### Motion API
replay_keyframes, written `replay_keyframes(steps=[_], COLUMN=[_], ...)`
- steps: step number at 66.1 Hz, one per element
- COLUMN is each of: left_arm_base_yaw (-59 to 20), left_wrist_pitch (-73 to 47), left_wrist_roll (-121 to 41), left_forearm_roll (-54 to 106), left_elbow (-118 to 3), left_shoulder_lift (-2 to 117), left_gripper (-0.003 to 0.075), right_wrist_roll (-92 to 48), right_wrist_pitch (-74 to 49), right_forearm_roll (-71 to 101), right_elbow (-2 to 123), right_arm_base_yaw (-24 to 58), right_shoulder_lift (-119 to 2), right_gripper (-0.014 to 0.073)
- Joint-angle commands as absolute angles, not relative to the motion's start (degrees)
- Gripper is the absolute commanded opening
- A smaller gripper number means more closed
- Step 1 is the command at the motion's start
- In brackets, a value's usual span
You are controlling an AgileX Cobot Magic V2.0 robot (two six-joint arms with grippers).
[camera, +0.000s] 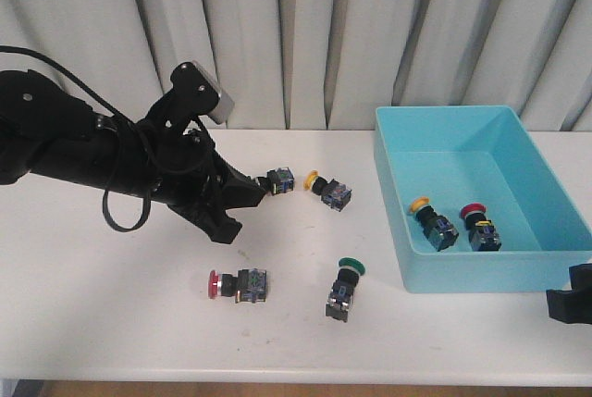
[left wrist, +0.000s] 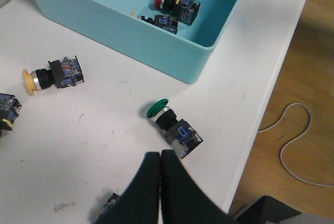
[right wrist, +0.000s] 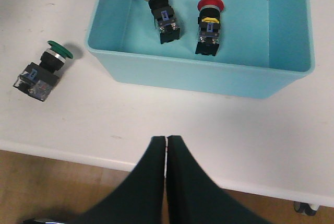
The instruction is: Pick red and yellow buttons and place in box
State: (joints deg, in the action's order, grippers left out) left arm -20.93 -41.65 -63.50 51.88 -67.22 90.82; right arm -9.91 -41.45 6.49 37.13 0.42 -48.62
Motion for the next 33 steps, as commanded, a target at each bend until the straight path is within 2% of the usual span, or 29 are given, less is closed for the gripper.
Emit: replay_keyframes(steps=[1,13,20,33], left_arm_base_yaw=[-21.1,-21.1,-20.9,-18.2], left_wrist_pitch=[-40.4,-36.3,-32.5,-35.1], left_wrist_roll=[-62.9,-57.6,-42.7,-13.2], left_forearm_roll=[54.7,49.9,34.2,4.8], left_elbow=[-68.7,-68.6,-68.6,-67.6], left_shoulder_lift=[88.7,87.7,83.8,74.0], left_gripper=[-0.0008,-0.0008,-0.0008,-0.0008], right_wrist_roll=[-10.0,-10.0,-10.0,-10.0], right_wrist_pitch=[-39.0,-39.0,-39.1,-39.2], right_forearm_roll=[6.5,6.5,6.5,6.5], right_elbow=[38.5,38.5,38.5,38.5], right_arm_base_yaw=[0.2,0.2,0.2,0.2], right_shoulder_lift=[-48.3,-48.3,-48.3,-48.3], right_gripper=[-0.0006,-0.0006,-0.0007,-0.0006])
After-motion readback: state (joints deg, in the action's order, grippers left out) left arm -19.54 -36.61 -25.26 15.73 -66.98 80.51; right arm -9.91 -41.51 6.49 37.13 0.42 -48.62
